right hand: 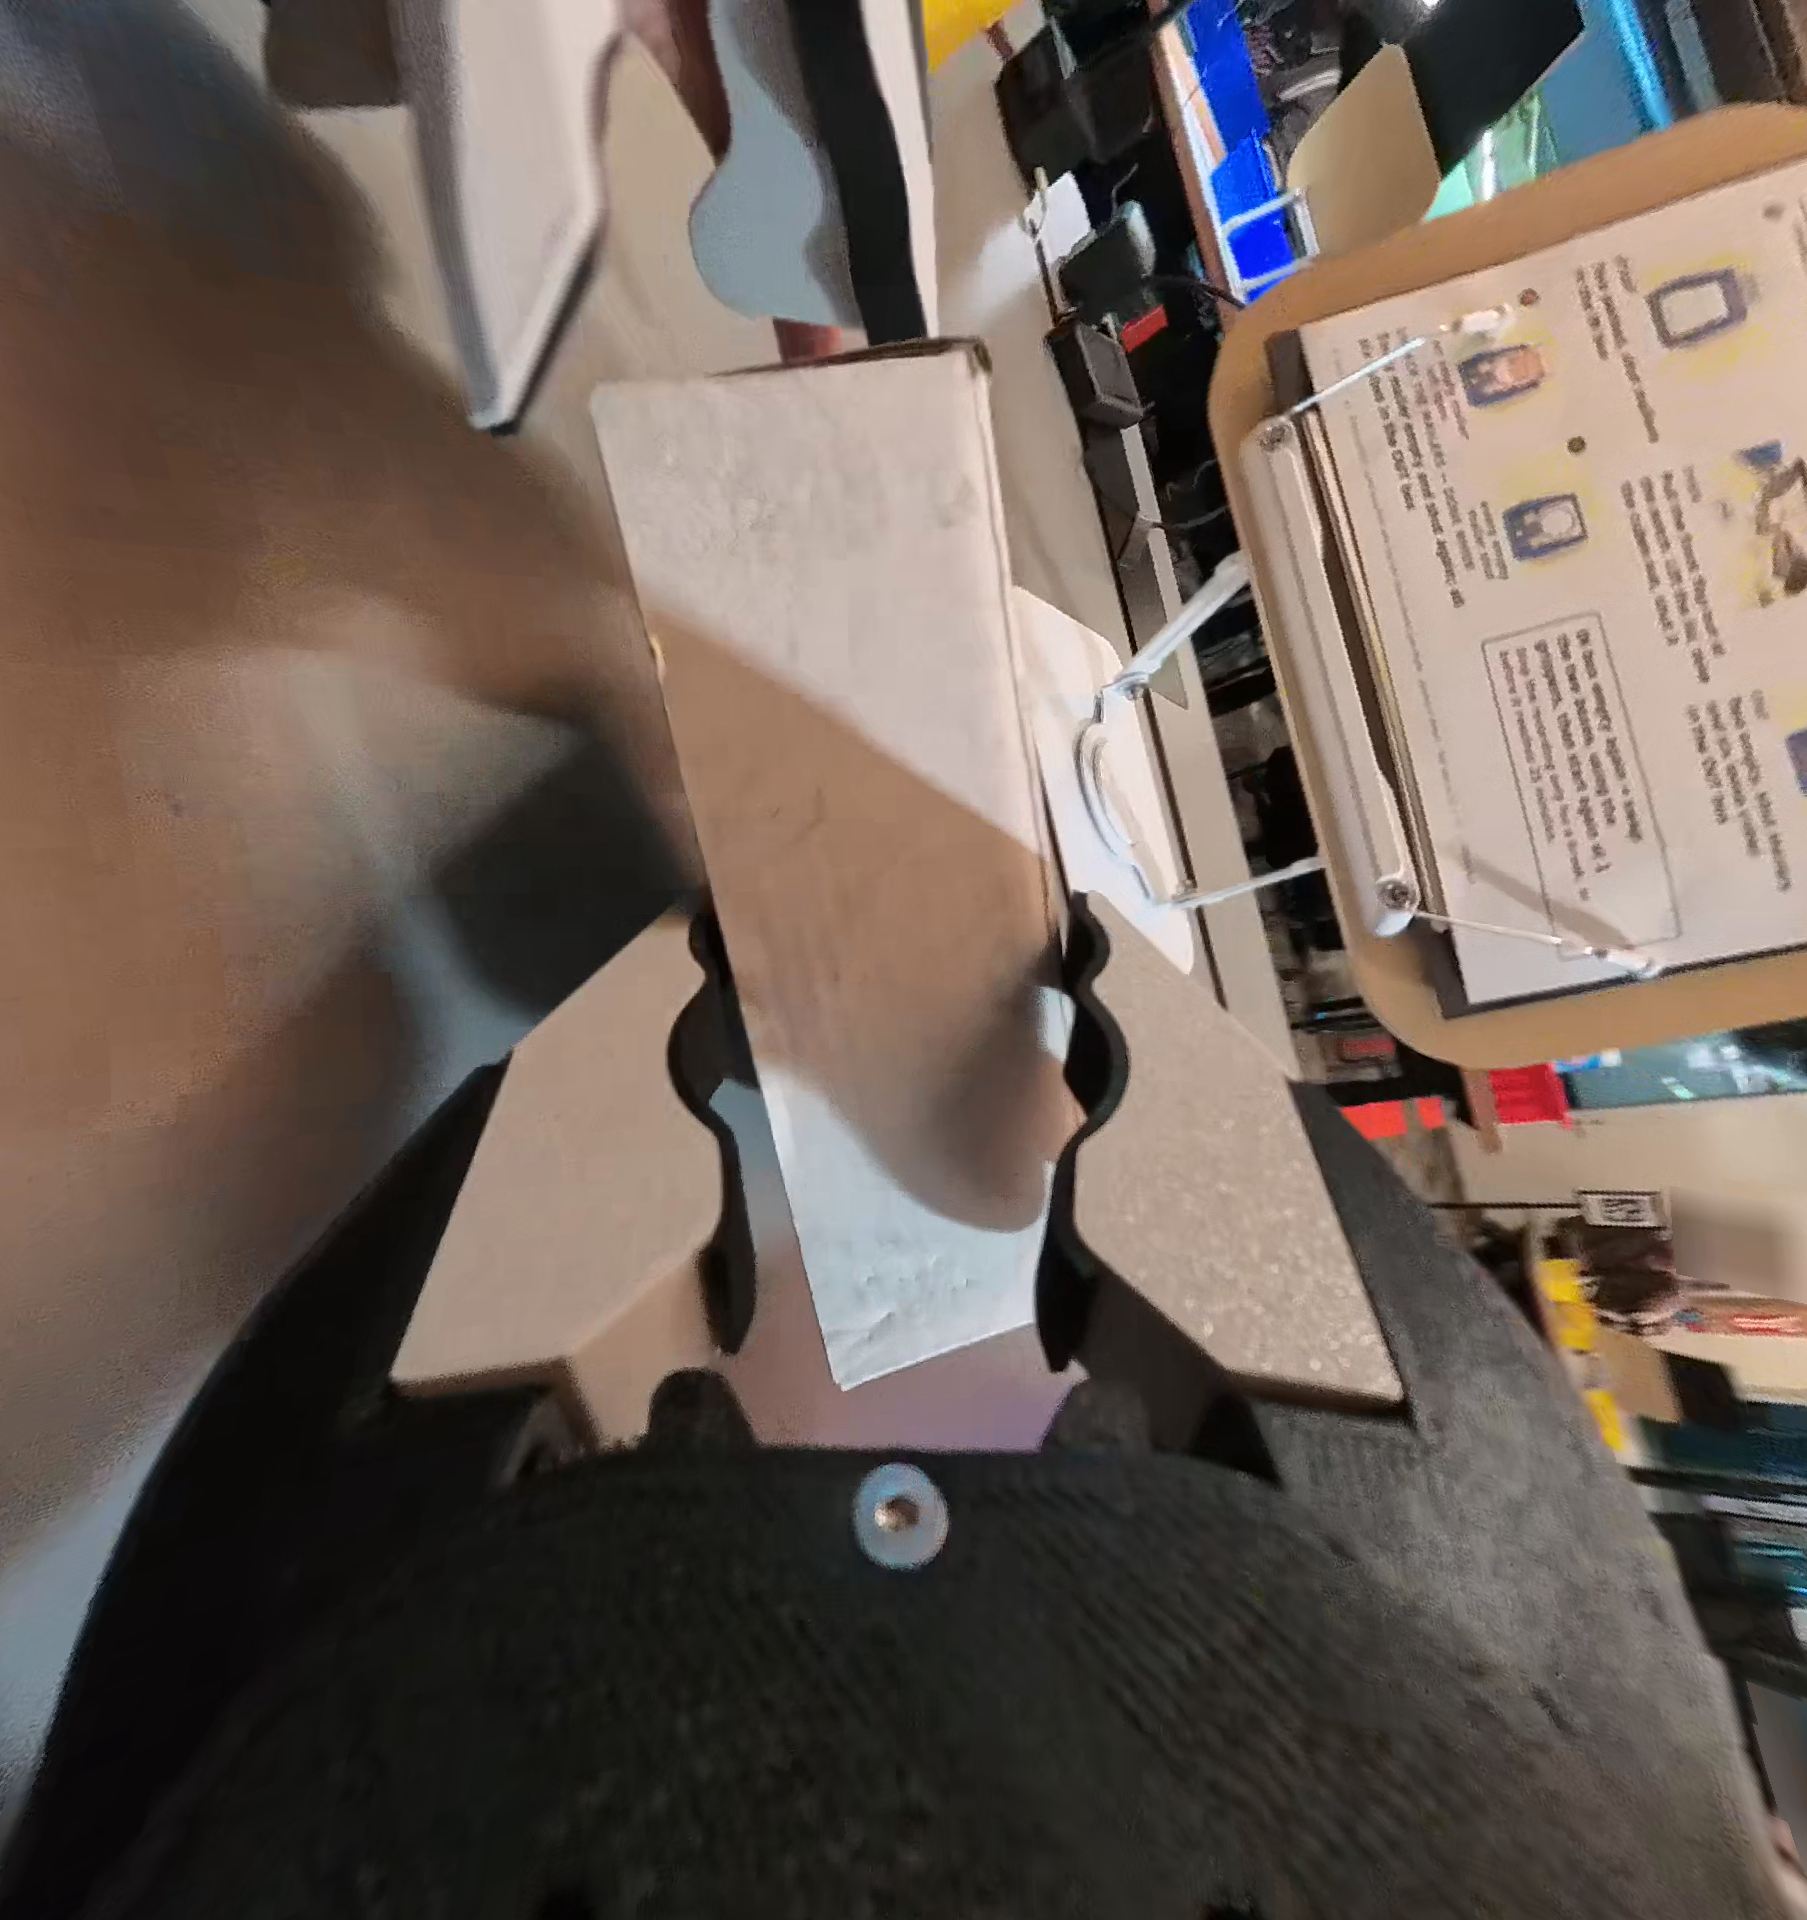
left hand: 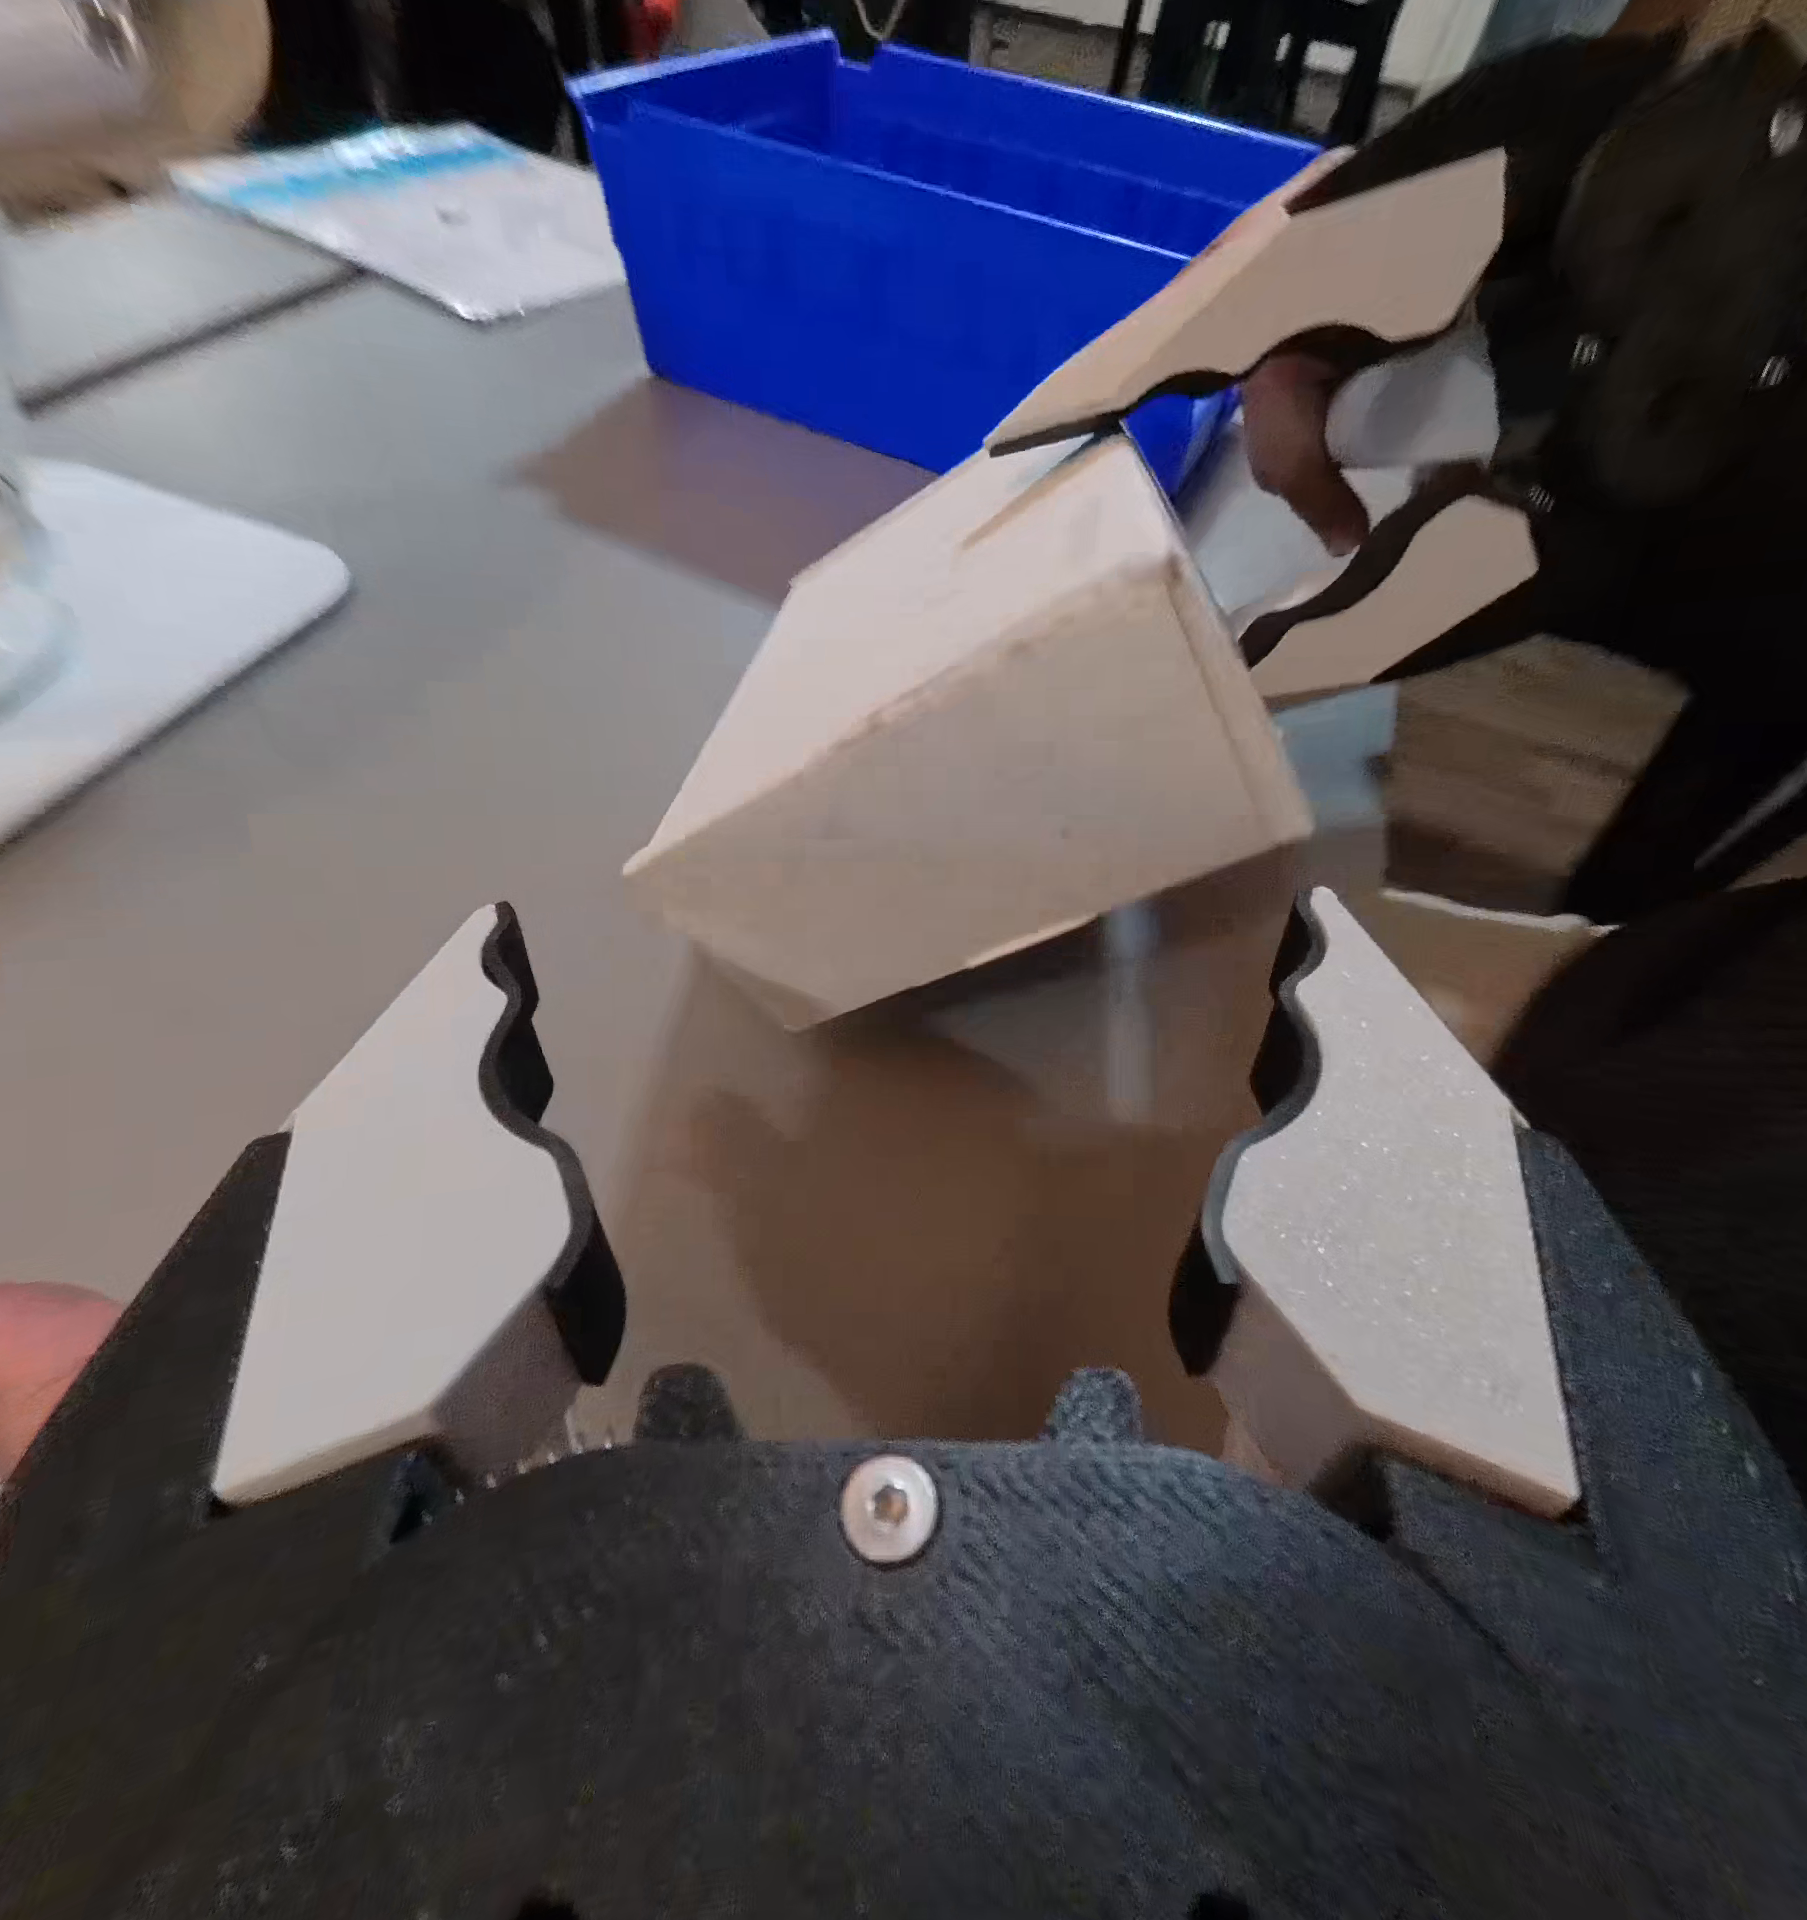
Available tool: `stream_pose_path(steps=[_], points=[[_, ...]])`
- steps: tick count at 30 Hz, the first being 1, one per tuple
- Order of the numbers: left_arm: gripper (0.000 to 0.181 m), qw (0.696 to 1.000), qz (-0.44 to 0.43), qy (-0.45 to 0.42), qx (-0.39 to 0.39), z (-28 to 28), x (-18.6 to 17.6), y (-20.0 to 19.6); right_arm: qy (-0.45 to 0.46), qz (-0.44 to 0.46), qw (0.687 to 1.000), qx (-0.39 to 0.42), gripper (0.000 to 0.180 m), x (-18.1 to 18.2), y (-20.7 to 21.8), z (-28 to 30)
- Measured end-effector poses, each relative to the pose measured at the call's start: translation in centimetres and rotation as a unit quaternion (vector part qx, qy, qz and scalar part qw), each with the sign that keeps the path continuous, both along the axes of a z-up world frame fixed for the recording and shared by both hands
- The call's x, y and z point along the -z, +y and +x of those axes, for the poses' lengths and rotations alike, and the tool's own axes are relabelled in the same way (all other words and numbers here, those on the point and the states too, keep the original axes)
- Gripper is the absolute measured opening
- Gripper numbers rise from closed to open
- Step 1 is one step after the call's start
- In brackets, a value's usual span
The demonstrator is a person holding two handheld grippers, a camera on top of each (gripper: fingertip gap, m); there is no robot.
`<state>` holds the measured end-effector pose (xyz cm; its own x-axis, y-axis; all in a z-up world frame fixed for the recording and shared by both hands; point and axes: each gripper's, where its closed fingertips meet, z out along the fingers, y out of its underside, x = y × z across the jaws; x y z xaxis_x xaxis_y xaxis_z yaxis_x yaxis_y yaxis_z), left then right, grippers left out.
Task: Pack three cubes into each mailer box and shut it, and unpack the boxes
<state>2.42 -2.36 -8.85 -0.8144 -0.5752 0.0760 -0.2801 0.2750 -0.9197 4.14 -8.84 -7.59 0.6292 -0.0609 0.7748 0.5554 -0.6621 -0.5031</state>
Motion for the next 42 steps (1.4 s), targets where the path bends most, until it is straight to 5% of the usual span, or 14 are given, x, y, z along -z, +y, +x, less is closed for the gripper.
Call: stream_pose_path(steps=[4, 8, 13, 22, 36, 42], points=[[0.119, 0.988, 0.072, -0.136, -0.026, 0.5, -1.3, -0.3, 0.044, 0.027, 0.999, -0.008, 0.065, -0.7, -0.4, 0.0], [0.107, 0.939, 0.136, -0.312, -0.041, 0.4, -2.8, -1.8, 0.052, -0.006, 0.998, -0.022, 0.065, -0.5, -0.7, -0.4], [0.077, 0.945, 0.128, -0.301, 0.013, -1.1, -2.2, -4.8, 0.074, -0.003, 0.996, -0.051, 0.065, -0.8, 0.1, -2.0], [0.073, 0.959, 0.112, -0.259, 0.006, -0.8, -1.8, -3.7, 0.035, 0.026, 0.998, -0.052, 0.069, -3.1, -0.2, -2.5], [0.071, 0.977, 0.072, -0.2, -0.001, -0.5, -1.8, -2.7, -0.158, -0.03, 0.985, -0.071, 0.013, -4.5, 0.2, -4.2], [0.071, 0.976, 0.071, -0.206, 0.011, -0.9, -1.6, -3.3, -0.141, 0.062, 0.987, -0.038, 0.001, -7.9, -0.3, -3.3]])
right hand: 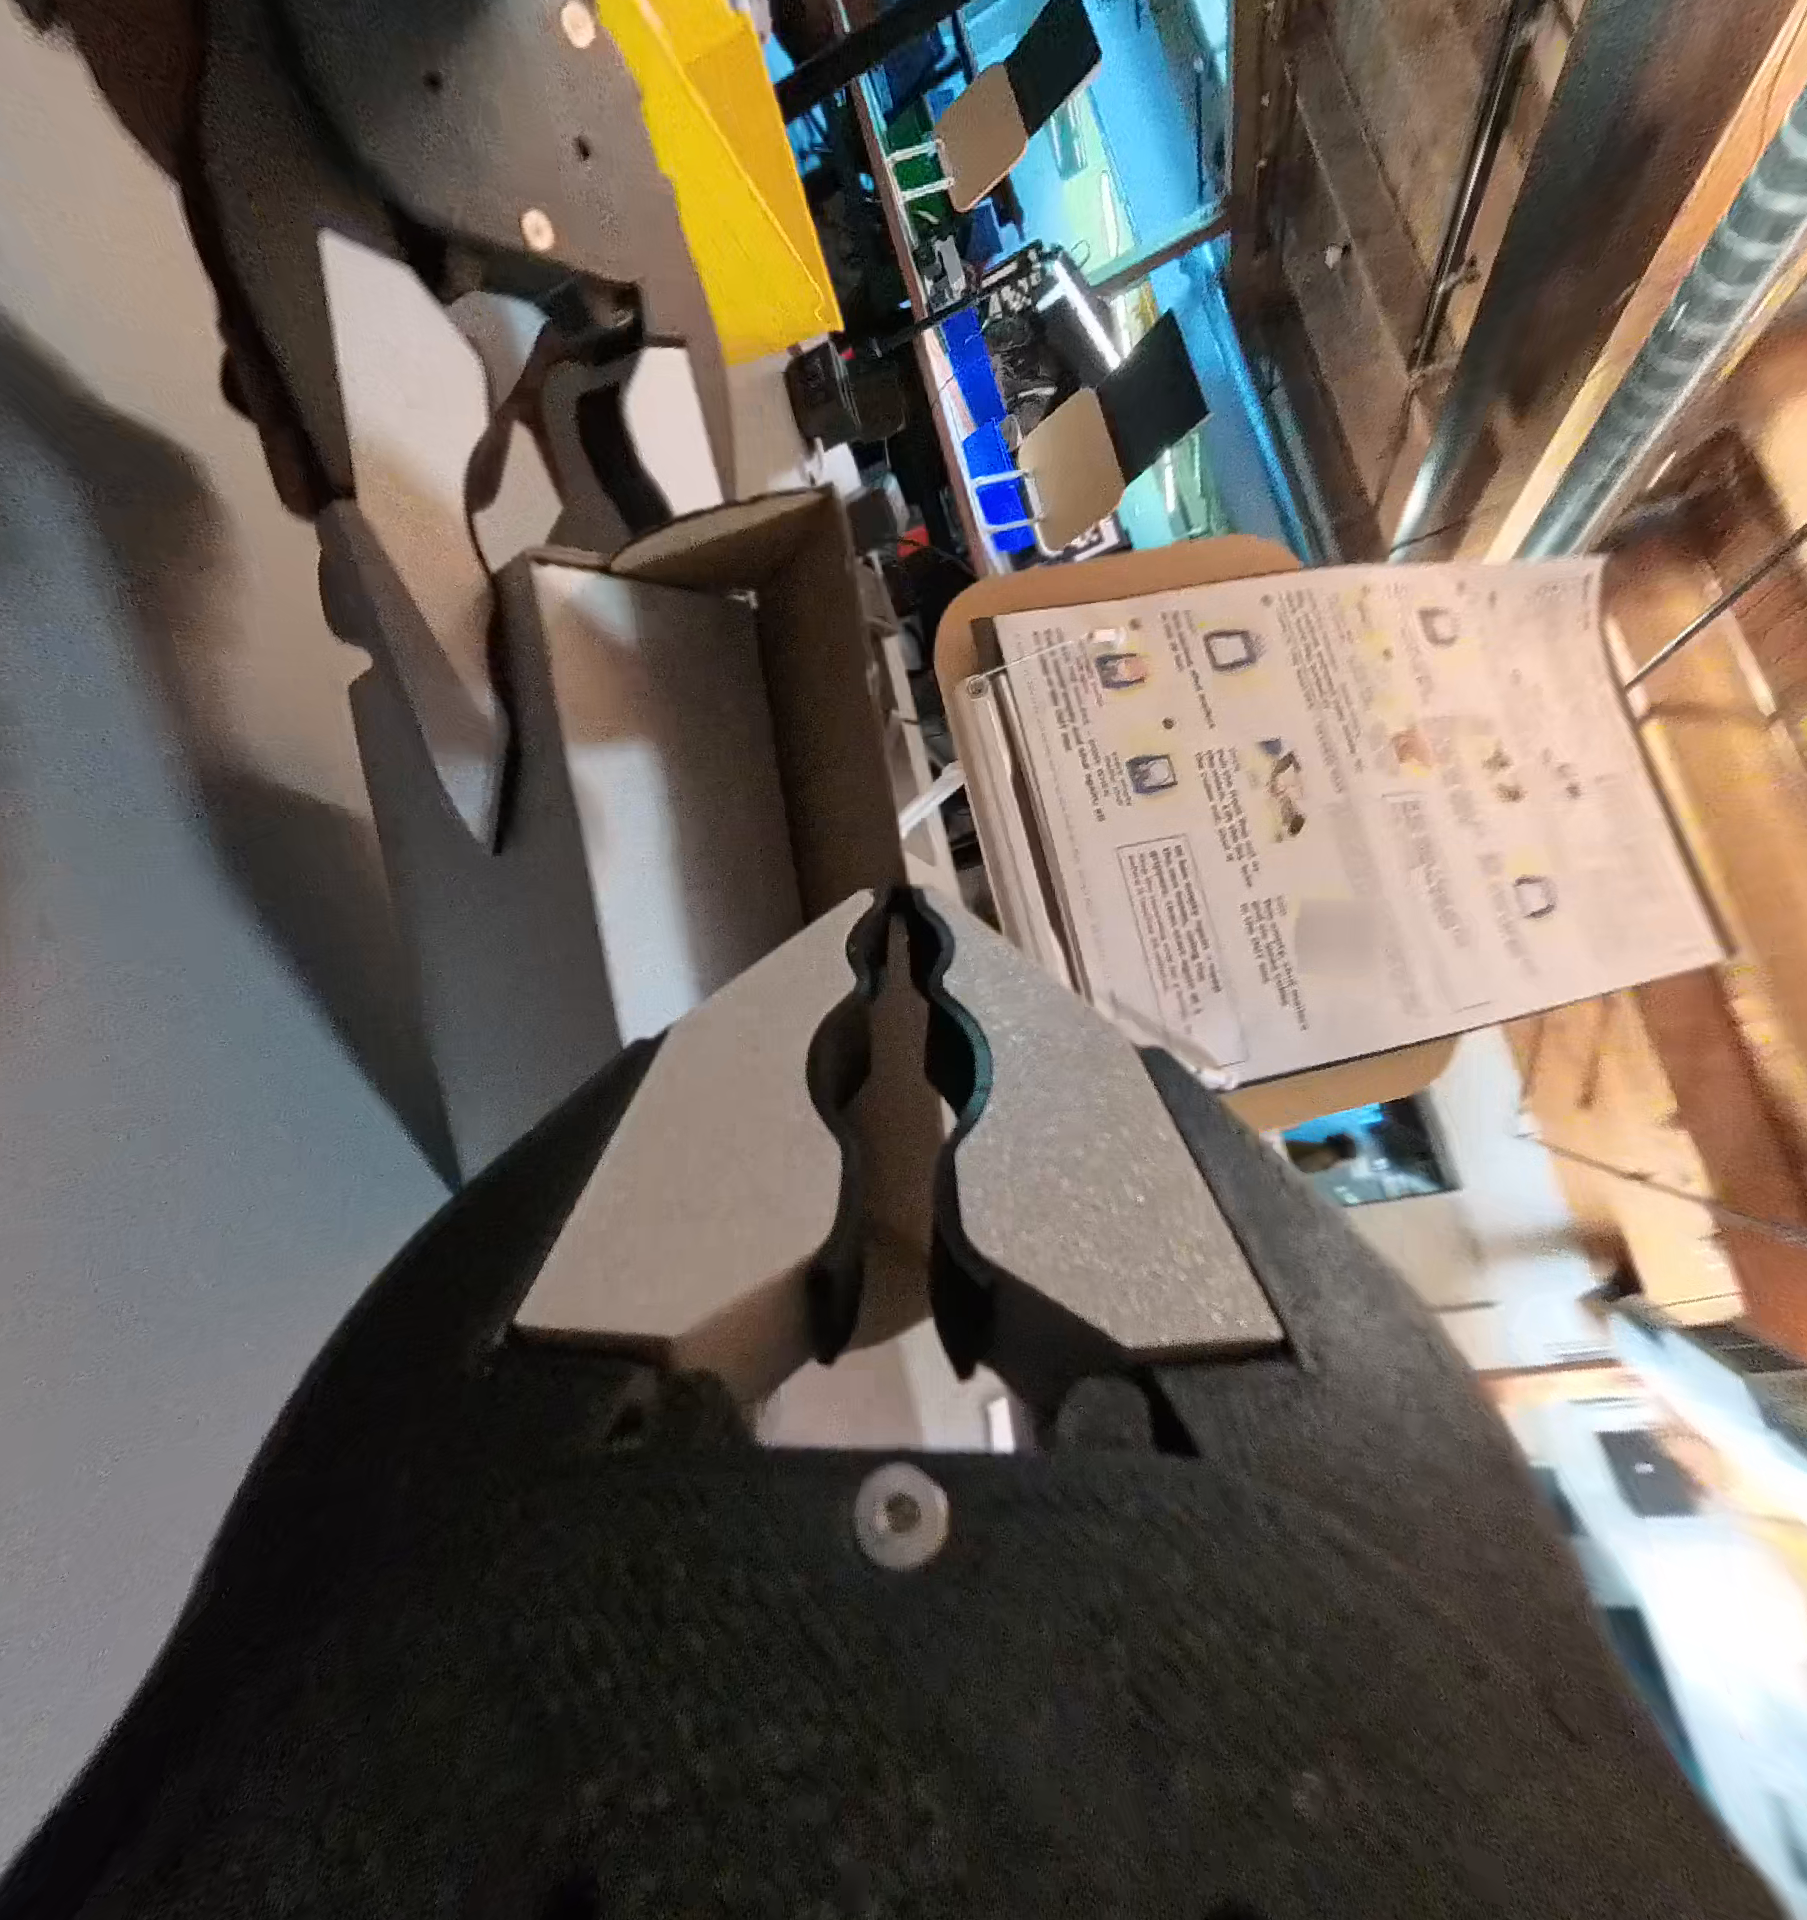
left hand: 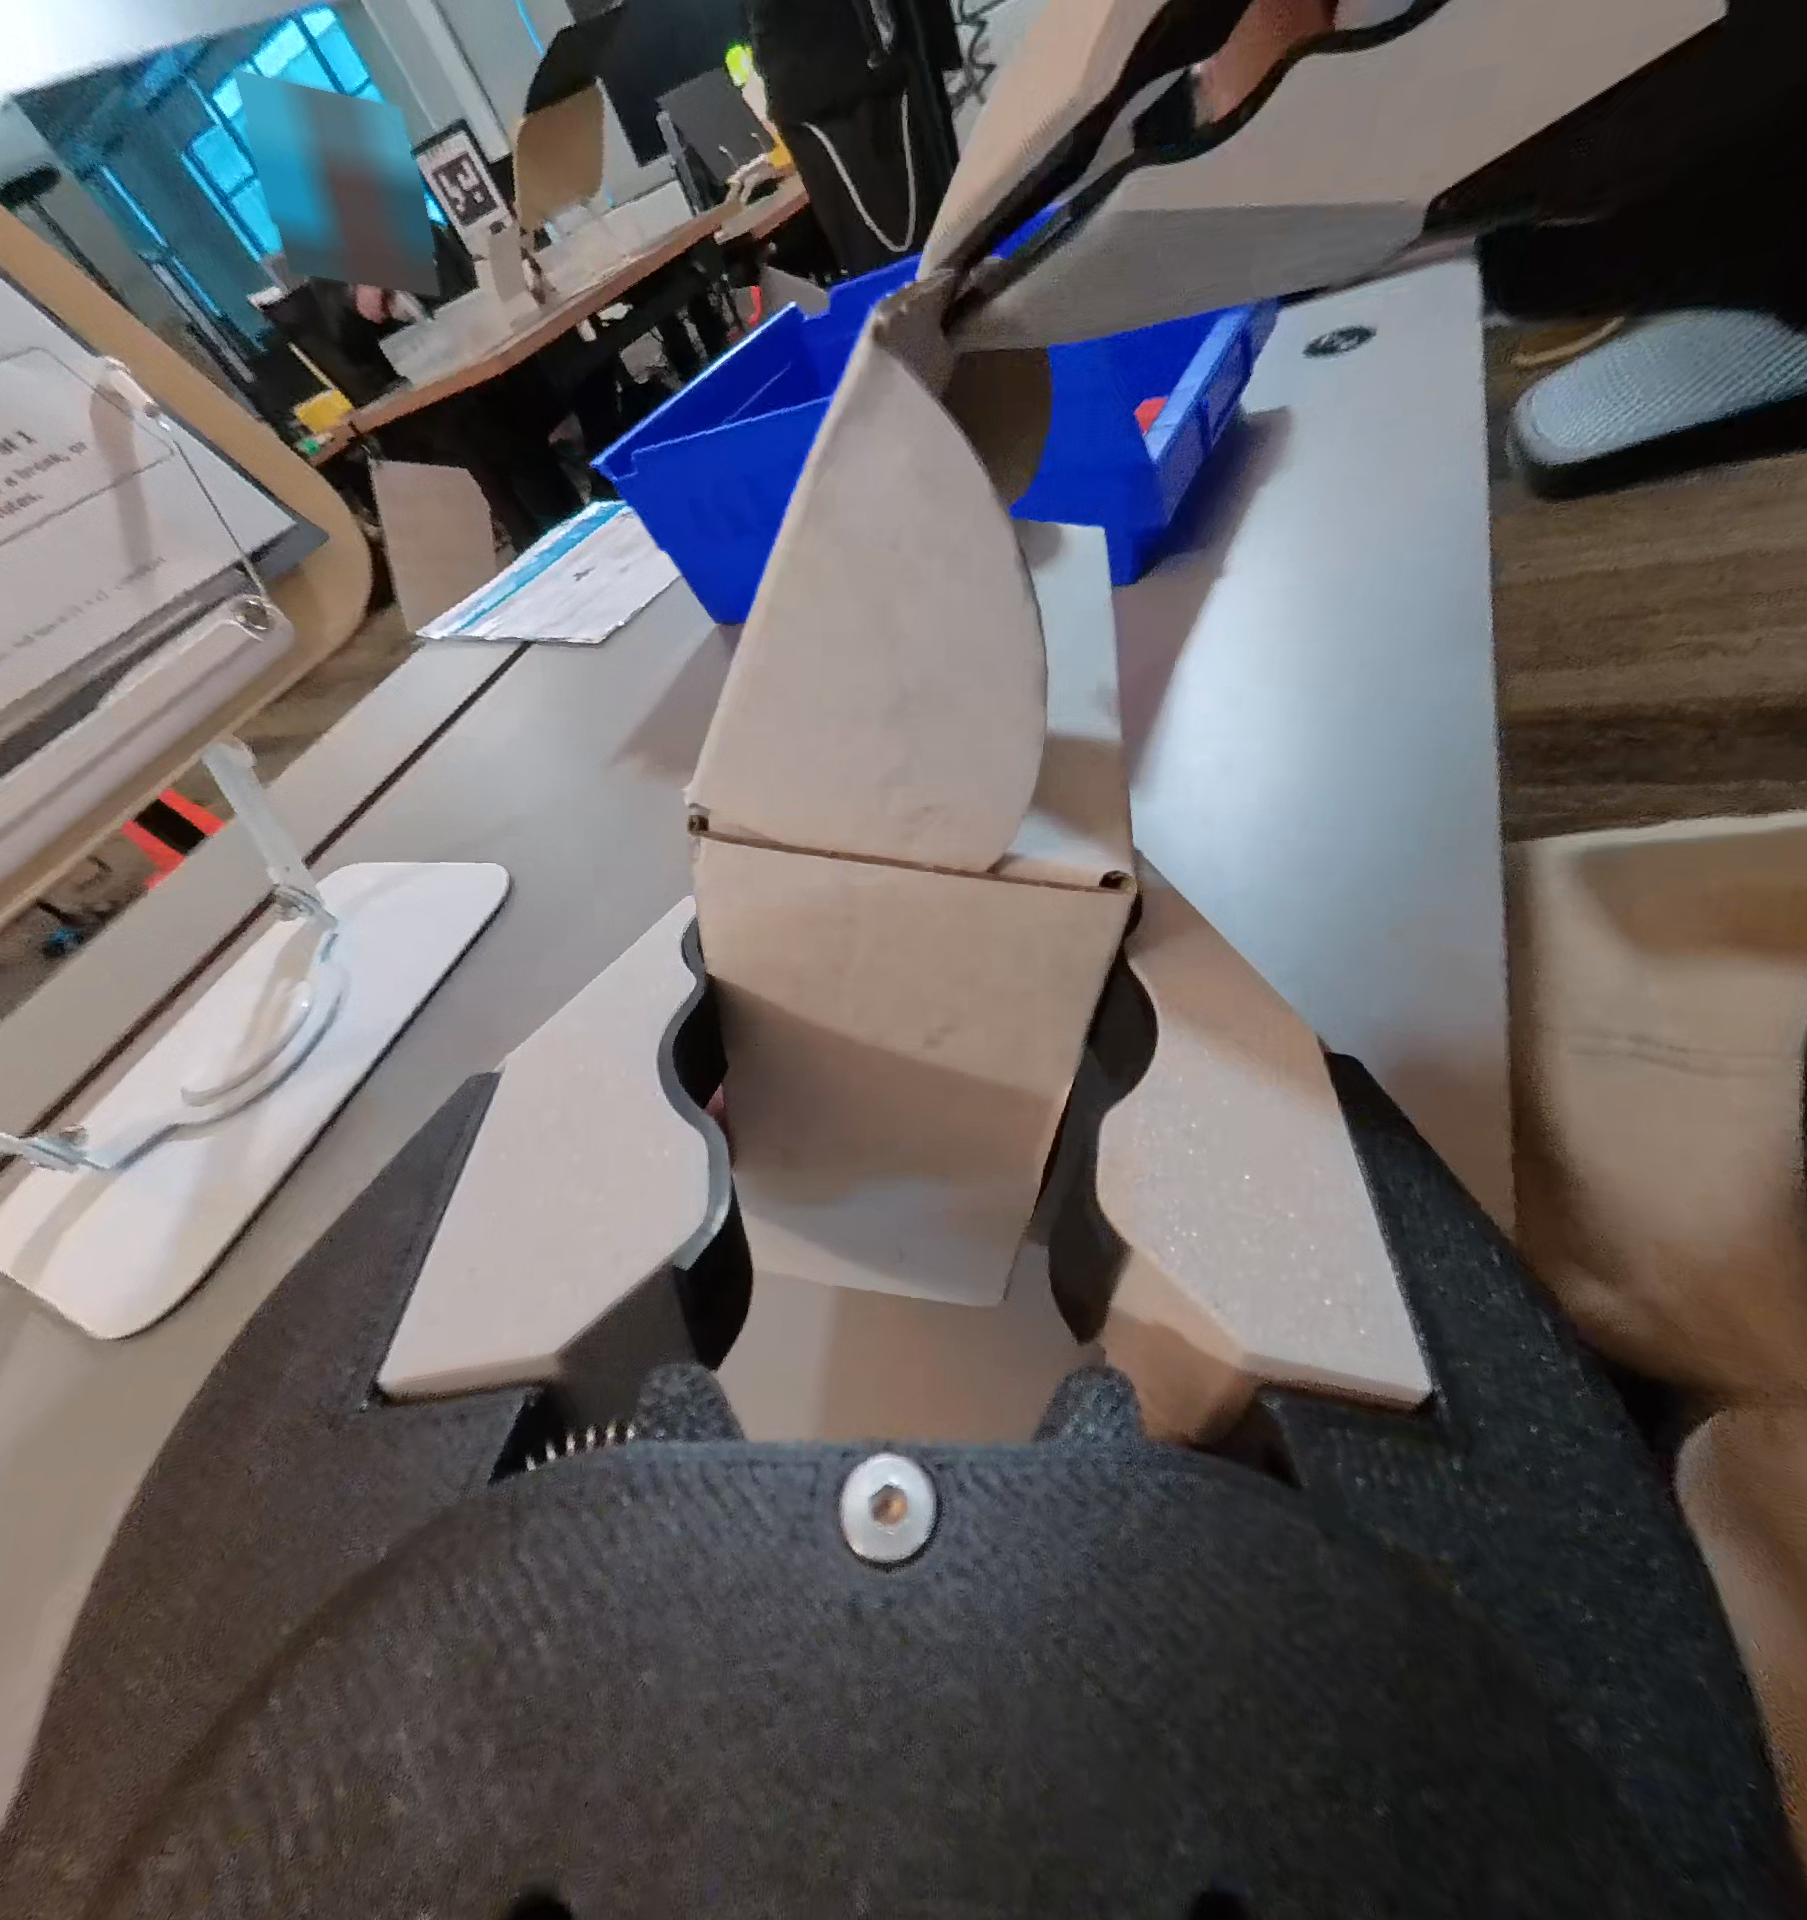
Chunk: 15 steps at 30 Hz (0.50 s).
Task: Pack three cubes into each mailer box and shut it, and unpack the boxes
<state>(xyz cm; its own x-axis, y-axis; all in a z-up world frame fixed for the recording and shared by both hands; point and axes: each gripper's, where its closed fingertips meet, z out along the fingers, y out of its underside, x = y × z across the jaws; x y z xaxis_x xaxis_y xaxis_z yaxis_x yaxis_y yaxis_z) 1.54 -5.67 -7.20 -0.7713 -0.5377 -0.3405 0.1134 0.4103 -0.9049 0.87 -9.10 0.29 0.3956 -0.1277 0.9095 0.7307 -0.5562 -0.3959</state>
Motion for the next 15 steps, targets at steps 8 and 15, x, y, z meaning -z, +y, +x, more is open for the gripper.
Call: stream_pose_path(steps=[8, 15], points=[[0.071, 0.999, -0.029, 0.026, 0.003, 0.1, 0.2, 0.1, 0.108, 0.061, 0.992, 0.037, 0.038, -0.8, -1.4, 2.3], [0.071, 0.999, -0.037, 0.035, 0.0, 0.3, 0.3, 0.2, 0.285, 0.164, 0.941, 0.079, 0.063, -0.3, -5.0, 4.9]])
